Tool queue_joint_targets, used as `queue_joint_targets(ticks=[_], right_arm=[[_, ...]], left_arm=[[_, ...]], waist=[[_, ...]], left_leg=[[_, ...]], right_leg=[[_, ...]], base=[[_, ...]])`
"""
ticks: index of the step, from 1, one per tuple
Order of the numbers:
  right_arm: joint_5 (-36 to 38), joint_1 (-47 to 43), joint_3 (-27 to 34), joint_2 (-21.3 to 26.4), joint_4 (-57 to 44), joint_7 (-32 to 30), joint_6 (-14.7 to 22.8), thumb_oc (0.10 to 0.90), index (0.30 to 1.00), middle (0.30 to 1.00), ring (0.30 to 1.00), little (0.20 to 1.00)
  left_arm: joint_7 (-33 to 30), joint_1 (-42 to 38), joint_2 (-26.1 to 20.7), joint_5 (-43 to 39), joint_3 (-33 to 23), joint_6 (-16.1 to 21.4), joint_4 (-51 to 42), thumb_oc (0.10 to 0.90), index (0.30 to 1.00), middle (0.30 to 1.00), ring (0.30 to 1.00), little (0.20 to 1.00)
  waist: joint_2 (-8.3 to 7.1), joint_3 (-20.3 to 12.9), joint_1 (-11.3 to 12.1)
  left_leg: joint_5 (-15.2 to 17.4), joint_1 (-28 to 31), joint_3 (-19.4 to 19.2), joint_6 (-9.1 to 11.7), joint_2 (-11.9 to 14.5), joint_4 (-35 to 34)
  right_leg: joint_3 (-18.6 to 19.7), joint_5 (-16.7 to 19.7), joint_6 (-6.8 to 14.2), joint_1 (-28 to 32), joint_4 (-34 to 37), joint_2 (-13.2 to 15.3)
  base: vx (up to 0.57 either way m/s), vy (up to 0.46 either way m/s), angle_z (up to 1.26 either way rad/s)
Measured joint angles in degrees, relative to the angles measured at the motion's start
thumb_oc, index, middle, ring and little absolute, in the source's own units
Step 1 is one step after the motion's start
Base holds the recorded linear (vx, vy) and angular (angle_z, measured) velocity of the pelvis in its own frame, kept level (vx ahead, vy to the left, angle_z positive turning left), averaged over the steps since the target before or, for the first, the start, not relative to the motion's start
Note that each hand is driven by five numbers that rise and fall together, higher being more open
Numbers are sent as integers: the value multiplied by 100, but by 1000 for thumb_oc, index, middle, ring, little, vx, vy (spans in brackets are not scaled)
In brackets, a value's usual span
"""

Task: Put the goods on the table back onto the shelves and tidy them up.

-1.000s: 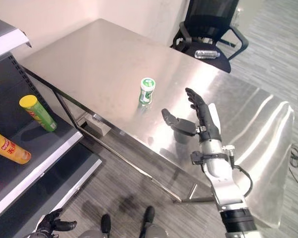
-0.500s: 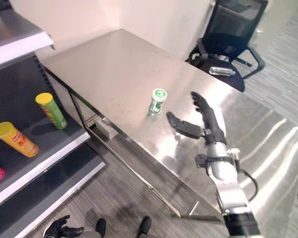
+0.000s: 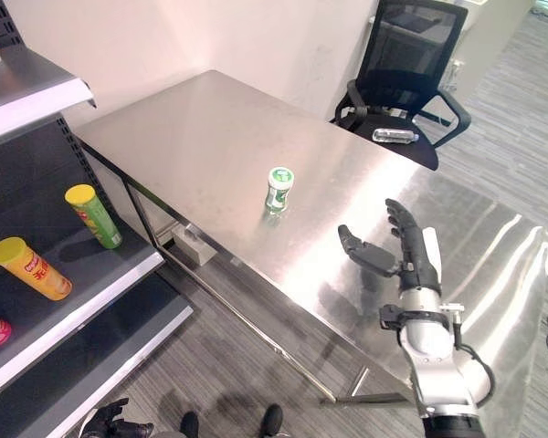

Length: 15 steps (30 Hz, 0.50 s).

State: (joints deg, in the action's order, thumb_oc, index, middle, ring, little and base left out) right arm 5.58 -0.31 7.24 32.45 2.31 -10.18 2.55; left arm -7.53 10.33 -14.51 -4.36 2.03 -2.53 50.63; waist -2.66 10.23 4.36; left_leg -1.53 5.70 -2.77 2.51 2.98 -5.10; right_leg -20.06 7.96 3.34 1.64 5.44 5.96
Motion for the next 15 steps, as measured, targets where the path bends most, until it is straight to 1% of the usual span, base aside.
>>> queue_joint_targets(ticks=[6, 8, 10, 11, 14, 15], right_arm=[[5, -114, -72, 0, 232, 21, 0, 800, 900, 900, 900, 900], [4, -323, -259, 21, 440, 29, -6, 800, 900, 900, 900, 900], [5, -402, -312, 21, 623, 31, -5, 800, 900, 900, 900, 900], [5, -549, -379, 22, 928, 29, -13, 800, 900, 900, 900, 900], [-6, -731, -433, 60, 1269, -20, -42, 800, 900, 900, 900, 900], [-3, -839, -427, 112, 1327, -16, -53, 800, 900, 900, 900, 900]], left_arm=[[2, 26, 15, -2, 1, 1, 15, 800, 900, 900, 900, 900], [8, 60, 15, -4, 5, 1, 58, 800, 900, 900, 900, 900], [22, 59, 16, -5, 4, 4, 67, 800, 900, 900, 900, 900], [25, 61, 14, -5, 5, 4, 84, 800, 900, 900, 900, 900], [48, 92, 14, -11, 7, 20, 97, 800, 900, 900, 900, 900], [53, 152, 7, -11, 8, 11, 108, 800, 900, 900, 900, 900]], waist=[[1, -12, 138], [8, -20, 190], [10, -21, 222], [11, -24, 313], [34, -43, 469], [53, -64, 450]], left_leg=[[-1, 29, 34, 0, 1, 1], [-1, 30, 70, 2, -2, -1], [-8, 15, 212, 12, -10, -3], [-8, 7, 277, 15, -13, -6], [12, -77, 401, 48, -26, 2], [-14, -133, 555, 46, -54, 28]], right_leg=[[-19, 6, -12, 56, 0, 0], [-72, 0, -5, 79, 0, 8], [-204, -30, 11, 135, 0, 25], [-297, -49, 21, 164, 0, 35], [-402, -82, 47, 175, 0, 58], [-557, -104, 57, 201, 0, 92]], base=[[0, -5, 3], [-2, -11, 12], [3, -20, 34], [19, -24, 36], [6, -13, 33], [12, -29, 45]])
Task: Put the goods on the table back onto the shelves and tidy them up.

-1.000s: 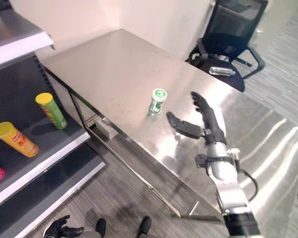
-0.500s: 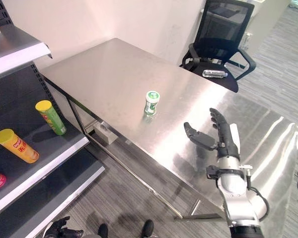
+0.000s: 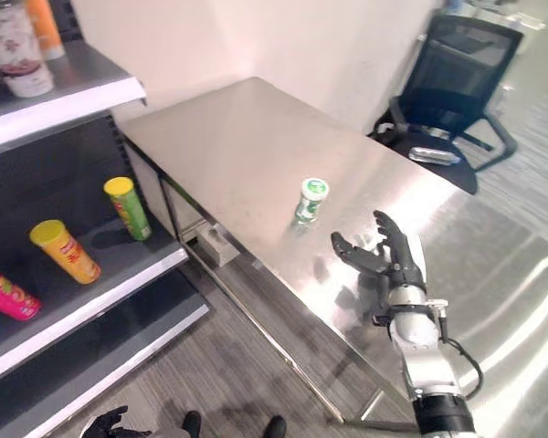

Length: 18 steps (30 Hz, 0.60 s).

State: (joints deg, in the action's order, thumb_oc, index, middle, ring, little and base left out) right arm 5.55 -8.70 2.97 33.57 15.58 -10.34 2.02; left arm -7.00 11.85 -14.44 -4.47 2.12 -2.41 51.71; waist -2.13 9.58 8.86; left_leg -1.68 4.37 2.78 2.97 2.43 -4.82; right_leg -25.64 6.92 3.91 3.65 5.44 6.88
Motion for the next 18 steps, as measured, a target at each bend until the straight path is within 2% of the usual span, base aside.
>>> queue_joint_targets(ticks=[6, 10, 14, 18], right_arm=[[-69, -310, -79, 217, 424, -89, 0, 800, 900, 900, 900, 900], [-179, -524, -119, 402, 671, -129, -18, 800, 900, 900, 900, 900], [-298, -613, -150, 427, 680, -188, -20, 800, 900, 900, 900, 900], [-297, -829, -202, 427, 890, -249, -13, 800, 900, 900, 900, 900]], left_arm=[[6, 97, -32, -3, 8, 0, 118, 800, 900, 900, 900, 900], [11, 102, -34, -5, 36, 1, 123, 800, 900, 900, 900, 900], [9, 96, -54, -6, 124, 5, 123, 800, 900, 900, 900, 900], [12, 86, -46, -11, 220, 12, 106, 800, 900, 900, 900, 900]], waist=[[53, -28, 164], [88, -21, 289], [129, -15, 299], [145, -9, 300]], left_leg=[[-31, -143, 365, -11, -89, 61], [-61, -183, 445, 33, -142, 58], [-60, -235, 590, 35, -180, 56], [-60, -243, 597, 35, -192, 54]], right_leg=[[-405, -70, 32, 94, 0, 85], [-511, -86, 55, 106, 0, 142], [-679, -133, 113, 146, 1, 177], [-694, -141, 123, 149, 1, 187]], base=[[20, -11, 37], [26, -2, 16], [28, -4, 19], [11, 1, 4]])
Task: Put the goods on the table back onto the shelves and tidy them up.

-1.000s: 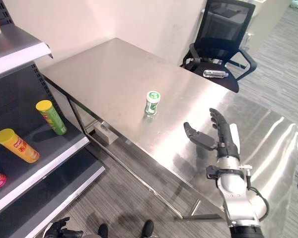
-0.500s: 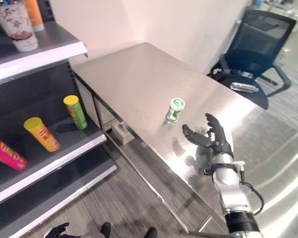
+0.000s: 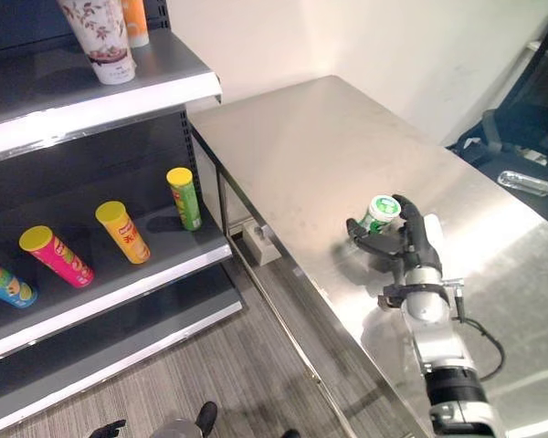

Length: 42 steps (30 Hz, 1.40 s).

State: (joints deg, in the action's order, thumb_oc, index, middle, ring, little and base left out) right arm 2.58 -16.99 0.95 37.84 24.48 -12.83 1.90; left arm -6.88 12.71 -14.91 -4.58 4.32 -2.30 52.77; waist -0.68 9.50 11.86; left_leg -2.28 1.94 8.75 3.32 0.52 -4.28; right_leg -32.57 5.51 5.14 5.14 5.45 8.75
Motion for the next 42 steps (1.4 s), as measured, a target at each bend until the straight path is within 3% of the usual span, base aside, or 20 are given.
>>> queue_joint_targets(ticks=[3, 4, 6, 7, 17, 26, 29, 32, 36, 39, 42], right_arm=[[-1, -163, -57, 0, 131, -8, 0, 800, 900, 900, 900, 900], [-1, -185, -56, 0, 154, -14, 0, 706, 759, 759, 759, 759], [-8, -201, -47, 0, 156, -101, 0, 425, 338, 338, 338, 338], [-21, -239, -46, 0, 159, -170, 0, 400, 300, 300, 300, 300], [-132, -386, -57, 4, 170, -214, 0, 400, 300, 300, 300, 300], [-207, -284, -38, 4, -180, -107, -38, 400, 300, 300, 300, 300], [-197, -266, 10, 10, -661, -100, -53, 400, 300, 300, 300, 300], [-77, -278, 123, 133, -2053, -88, -38, 400, 300, 300, 300, 300], [62, -709, 100, 218, -2913, -35, 438, 400, 300, 300, 300, 300], [136, -1807, -316, 316, -3050, 15, 542, 400, 300, 300, 300, 300], [259, -2184, -498, 530, -3316, 25, 791, 400, 300, 300, 300, 300]], left_arm=[[1, -17, 0, -15, 2, 20, -18, 800, 900, 900, 900, 900], [1, -16, -2, -43, 0, 21, -47, 800, 900, 900, 900, 900], [3, 5, -1, -99, 10, 27, -167, 800, 900, 900, 900, 900], [5, -4, -1, -108, 6, 45, -170, 800, 900, 900, 900, 900], [9, -22, 0, -211, 10, 79, -223, 800, 900, 900, 900, 900], [16, -118, -2, -208, -4, 76, -217, 800, 900, 900, 900, 900], [13, -186, -2, -208, -13, 74, -207, 800, 900, 900, 900, 900], [-2, -297, -2, -208, -56, 71, -169, 800, 900, 900, 900, 900], [-9, -414, -2, -209, -63, 78, -155, 800, 900, 900, 900, 900], [-12, -442, 2, -209, -60, 83, -55, 800, 900, 900, 900, 900], [-27, -467, 1, -210, -53, 99, 101, 800, 900, 900, 900, 900]], waist=[[21, 13, -3], [28, 15, 7], [39, 22, 5], [43, 24, 4], [54, 45, -13], [-31, 109, -31], [-30, 114, -54], [-22, 118, -80], [-49, 165, -10], [-75, 194, 22], [-41, 228, 265]], left_leg=[[0, 0, 2, 0, -5, -1], [0, -2, 4, 0, -6, -2], [0, -12, 27, 0, -12, -1], [0, -12, 28, 0, -14, -1], [0, 1, 19, 0, -13, -9], [-1, 84, -20, -1, 35, -10], [-2, 102, -32, 0, 57, -8], [-12, 141, -33, 12, 86, 0], [-10, 202, -32, 33, 147, 0], [-83, 143, 23, 172, 194, 9], [-124, -15, 94, 326, 237, 121]], right_leg=[[-4, -3, 4, 0, 1, 5], [-5, -4, 5, 2, 1, 6], [-21, -8, 10, 3, 1, 9], [-22, -9, 12, 3, 1, 11], [-15, -11, 14, 3, 1, 10], [10, -11, 13, 21, 1, -34], [21, -17, 3, 33, 1, -58], [21, -30, -17, 85, 1, -124], [9, -75, -47, 206, 2, -192], [-33, -132, -82, 209, 1, -287], [-103, -215, -92, 218, -8, -386]], base=[[0, 0, 0], [16, 1, 4], [14, 5, 4], [0, 0, 0], [0, 0, 0], [-6, -7, -1], [-43, -65, -3], [-58, -105, 1], [-71, -104, 4], [-71, -111, 12], [-167, -91, 42]])
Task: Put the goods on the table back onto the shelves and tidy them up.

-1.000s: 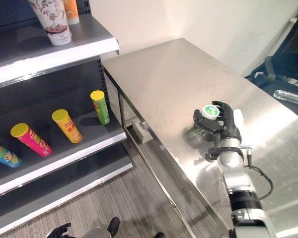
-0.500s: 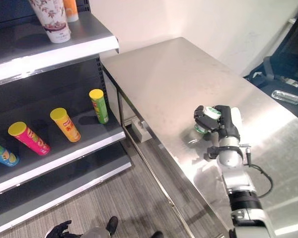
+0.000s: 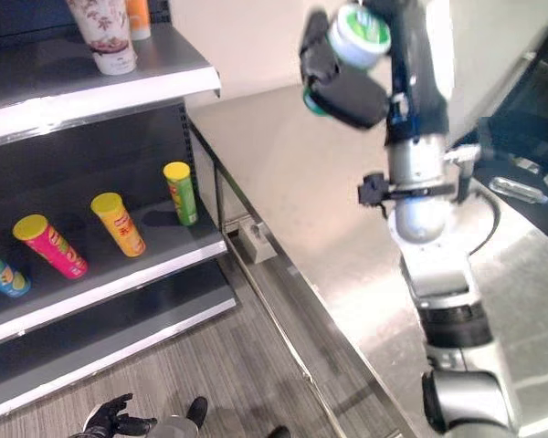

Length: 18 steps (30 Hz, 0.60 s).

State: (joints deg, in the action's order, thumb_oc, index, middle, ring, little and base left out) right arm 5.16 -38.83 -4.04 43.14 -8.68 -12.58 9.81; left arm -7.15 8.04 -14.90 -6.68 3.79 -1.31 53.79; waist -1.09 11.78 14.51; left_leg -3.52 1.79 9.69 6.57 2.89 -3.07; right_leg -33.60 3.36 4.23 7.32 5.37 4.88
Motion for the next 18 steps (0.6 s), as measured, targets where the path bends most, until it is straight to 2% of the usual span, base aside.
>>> queue_joint_targets(ticks=[1, 2, 3, 4, 5, 6, 7, 9, 11, 12, 13, 14, 15, 17, 18], right_arm=[[209, -406, -241, 116, -53, 13, 0, 400, 300, 300, 300, 300], [310, -574, -301, 241, -125, 83, 24, 400, 300, 300, 300, 300], [329, -728, -392, 240, -136, 152, 79, 400, 300, 300, 300, 300], [413, -839, -531, 122, -161, 192, 90, 400, 300, 300, 300, 300], [487, -875, -646, 70, -252, 225, 86, 400, 300, 300, 300, 300], [519, -875, -715, 76, -342, 265, 93, 400, 300, 300, 300, 300], [521, -859, -786, 94, -389, 340, 131, 400, 300, 300, 300, 300], [548, -831, -766, 113, -394, 363, 128, 400, 300, 300, 300, 300], [549, -810, -652, 159, -423, 365, 125, 400, 300, 300, 300, 300], [583, -669, -427, 163, -523, 362, 113, 400, 300, 300, 300, 300], [650, -649, -418, 33, -562, 367, 90, 400, 300, 300, 300, 300], [652, -649, -435, -54, -577, 373, 90, 400, 300, 300, 300, 300], [657, -647, -522, -153, -597, 415, 90, 400, 300, 300, 300, 300], [657, -649, -679, -270, -594, 497, 86, 400, 300, 300, 300, 300], [651, -664, -779, -317, -573, 495, 78, 400, 300, 300, 300, 300]], left_arm=[[6, -211, 43, -2, -1, -3, 177, 800, 900, 900, 900, 900], [1, -380, 84, -3, -14, -8, 268, 800, 900, 900, 900, 900], [-11, -394, 94, -5, -23, 0, 218, 800, 900, 900, 900, 900], [-32, -315, 27, -5, -9, -29, 205, 800, 900, 900, 900, 900], [-23, -268, -14, -3, -106, -43, 269, 800, 900, 900, 900, 900], [-53, -235, -6, -3, -228, -45, 330, 800, 900, 900, 900, 900], [-100, -115, 16, -10, -204, -62, 422, 800, 900, 900, 900, 900], [-112, -20, 58, -6, -180, -80, 459, 800, 900, 900, 900, 900], [-106, 18, 100, 0, -144, -81, 457, 800, 900, 900, 900, 900], [-109, -111, 91, 3, -135, -85, 459, 800, 900, 900, 900, 900], [-122, -152, 89, 5, -126, -81, 448, 800, 900, 900, 900, 900], [-121, -169, 82, 5, -116, -81, 448, 800, 900, 900, 900, 900], [-122, -215, 46, 18, -26, -81, 453, 800, 900, 900, 900, 900], [-111, -226, 0, 132, 62, -81, 450, 800, 900, 900, 900, 900], [-112, -226, -4, 140, 61, -84, 452, 800, 900, 900, 900, 900]], waist=[[14, 79, -148], [29, 140, -242], [73, 189, -124], [75, 186, -49], [-15, 232, -38], [-69, 285, -57], [-20, 287, -222], [49, 259, -404], [146, 193, -544], [81, 167, -685], [19, 106, -671], [-8, 76, -646], [-57, -21, -561], [-67, -120, -509], [-45, -160, -456]], left_leg=[[-269, -307, -78, 414, -104, 119], [-402, -431, -485, 638, -67, 151], [-236, -491, -1003, 481, 82, 277], [17, -504, -1436, 170, 259, 449], [82, -474, -1853, 74, 506, 662], [70, -438, -1957, 114, 676, 830], [-44, -194, -1952, 291, 1028, 740], [-157, 11, -2057, 390, 1162, 761], [34, 98, -2117, 371, 1026, 498], [3, 131, -2101, 183, 765, 185], [-50, 210, -2055, 103, 556, 29], [-48, 217, -2035, 83, 432, 5], [-20, 200, -1941, -62, 209, 0], [-24, 186, -1851, -128, 46, 7], [20, 180, -1841, -241, -27, 40]], right_leg=[[-93, -98, 2, -21, 8, 36], [-255, -148, -179, -12, 47, 122], [-333, -10, -421, -31, 36, 107], [-308, -28, -483, -87, -19, 124], [-317, -28, -534, -78, 9, 156], [-311, -28, -500, -27, -8, 160], [-425, -19, -427, 96, -10, 150], [-622, 63, -226, 234, -10, 232], [-774, 182, -21, 294, -12, 342], [-1010, 264, 111, 376, -12, 548], [-1024, 337, 152, 386, -12, 727], [-1025, 367, 138, 397, -13, 808], [-1010, 461, 118, 430, -61, 1029], [-1007, 515, 54, 474, -239, 1277], [-1009, 544, 51, 474, -322, 1356]], base=[[-262, 66, 148], [-219, 84, 150], [-158, 97, 71], [-38, 62, 8], [-40, 73, -6], [-47, 84, 30], [-83, 125, 42], [-56, 167, 52], [13, 236, 72], [43, 264, 96], [31, 303, 84], [10, 304, 42], [-22, 326, 45], [-26, 292, 51], [15, 352, 31]])
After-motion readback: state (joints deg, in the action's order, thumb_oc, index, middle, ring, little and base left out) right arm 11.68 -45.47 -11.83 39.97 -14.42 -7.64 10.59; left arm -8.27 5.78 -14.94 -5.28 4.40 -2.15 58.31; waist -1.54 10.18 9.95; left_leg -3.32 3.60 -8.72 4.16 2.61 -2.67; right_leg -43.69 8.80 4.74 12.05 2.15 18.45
